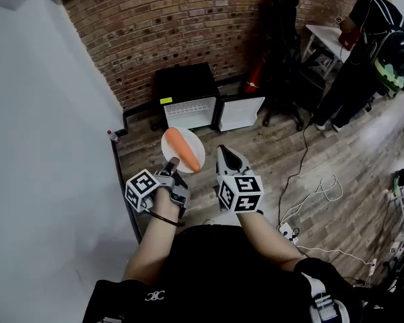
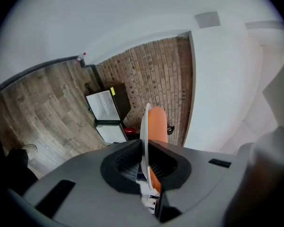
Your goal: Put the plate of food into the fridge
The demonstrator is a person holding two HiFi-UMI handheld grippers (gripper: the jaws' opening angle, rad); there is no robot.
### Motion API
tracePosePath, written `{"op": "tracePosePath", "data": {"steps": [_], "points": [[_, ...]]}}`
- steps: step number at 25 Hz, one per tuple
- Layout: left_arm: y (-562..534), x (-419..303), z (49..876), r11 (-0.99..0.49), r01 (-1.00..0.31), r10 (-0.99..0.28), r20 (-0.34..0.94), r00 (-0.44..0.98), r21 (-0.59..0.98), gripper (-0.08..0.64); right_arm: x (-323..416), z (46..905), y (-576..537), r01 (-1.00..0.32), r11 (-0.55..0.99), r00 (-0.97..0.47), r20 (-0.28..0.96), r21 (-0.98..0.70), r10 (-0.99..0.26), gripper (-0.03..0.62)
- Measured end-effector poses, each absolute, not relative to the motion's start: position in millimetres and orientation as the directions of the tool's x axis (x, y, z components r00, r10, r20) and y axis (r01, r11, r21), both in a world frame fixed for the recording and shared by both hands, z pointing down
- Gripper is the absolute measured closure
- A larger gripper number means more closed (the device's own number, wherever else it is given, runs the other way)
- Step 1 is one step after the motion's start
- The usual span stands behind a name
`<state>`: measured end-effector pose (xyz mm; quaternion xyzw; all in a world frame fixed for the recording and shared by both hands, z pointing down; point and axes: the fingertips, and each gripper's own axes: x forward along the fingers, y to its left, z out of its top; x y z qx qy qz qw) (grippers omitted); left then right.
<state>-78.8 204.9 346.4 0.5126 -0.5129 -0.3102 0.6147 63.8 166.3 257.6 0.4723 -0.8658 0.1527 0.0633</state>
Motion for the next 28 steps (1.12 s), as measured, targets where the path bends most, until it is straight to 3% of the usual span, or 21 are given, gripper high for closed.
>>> {"op": "tracePosePath", "data": {"steps": [14,28], "points": [[146,-92,381,0.334,-0.110,-0.901,0.351,0.256,0.936,0.534,47,292,101,-0.812,0.543,-0.583,0.311,-0.215,-0.750,0.578],[-14,-153,371,0.264,-0.180,-0.852,0.316,0.417,0.948,0.534,-21,285,-37,-0.888,0.426,-0.460,0.317,-0.175,-0.829,0.578]]}}
